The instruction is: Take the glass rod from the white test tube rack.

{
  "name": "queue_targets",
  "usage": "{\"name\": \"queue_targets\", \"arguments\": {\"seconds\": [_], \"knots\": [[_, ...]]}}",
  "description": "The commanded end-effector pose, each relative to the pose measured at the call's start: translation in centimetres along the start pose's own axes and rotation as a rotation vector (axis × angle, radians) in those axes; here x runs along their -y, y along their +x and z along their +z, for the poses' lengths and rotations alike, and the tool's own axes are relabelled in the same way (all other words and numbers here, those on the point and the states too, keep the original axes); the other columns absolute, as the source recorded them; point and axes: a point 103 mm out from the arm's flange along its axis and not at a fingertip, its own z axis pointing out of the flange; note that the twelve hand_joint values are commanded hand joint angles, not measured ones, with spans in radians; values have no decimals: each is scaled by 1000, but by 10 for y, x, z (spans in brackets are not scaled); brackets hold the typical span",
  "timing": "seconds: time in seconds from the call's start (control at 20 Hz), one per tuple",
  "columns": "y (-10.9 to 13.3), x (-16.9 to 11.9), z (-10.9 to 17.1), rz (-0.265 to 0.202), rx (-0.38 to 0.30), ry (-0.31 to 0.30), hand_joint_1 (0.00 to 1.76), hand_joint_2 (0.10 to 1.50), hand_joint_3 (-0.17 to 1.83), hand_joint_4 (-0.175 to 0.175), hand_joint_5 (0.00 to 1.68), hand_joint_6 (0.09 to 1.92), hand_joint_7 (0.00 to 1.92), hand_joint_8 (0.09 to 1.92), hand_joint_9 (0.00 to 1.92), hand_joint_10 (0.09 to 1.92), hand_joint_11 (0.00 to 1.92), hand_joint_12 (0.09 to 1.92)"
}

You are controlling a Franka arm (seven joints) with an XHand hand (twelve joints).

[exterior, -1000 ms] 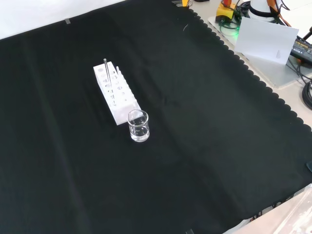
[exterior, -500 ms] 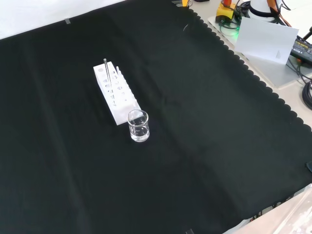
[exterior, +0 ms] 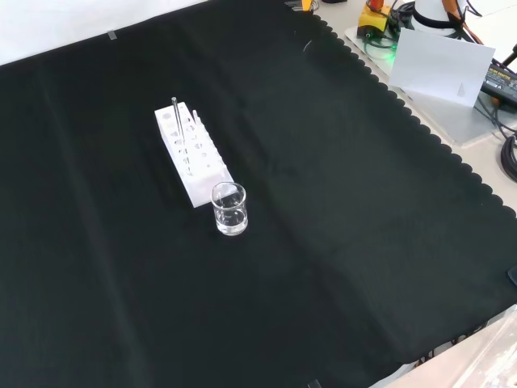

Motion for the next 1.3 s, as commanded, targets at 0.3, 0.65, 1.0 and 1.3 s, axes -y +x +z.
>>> {"name": "queue_targets", "arguments": {"seconds": [0.3,0.65,1.0,1.3], "knots": [[0,-75,39,-68,-8,10,614,933,440,-135,152,87,217,808,364,801,227,1398],[4,-112,68,-76,-20,44,630,930,451,-152,159,87,267,810,414,783,268,1383],[4,-142,92,-88,-27,43,627,930,457,-152,168,87,280,810,428,779,281,1379],[6,-164,111,-94,-28,70,624,932,462,-153,189,87,304,813,454,780,298,1375]]}}
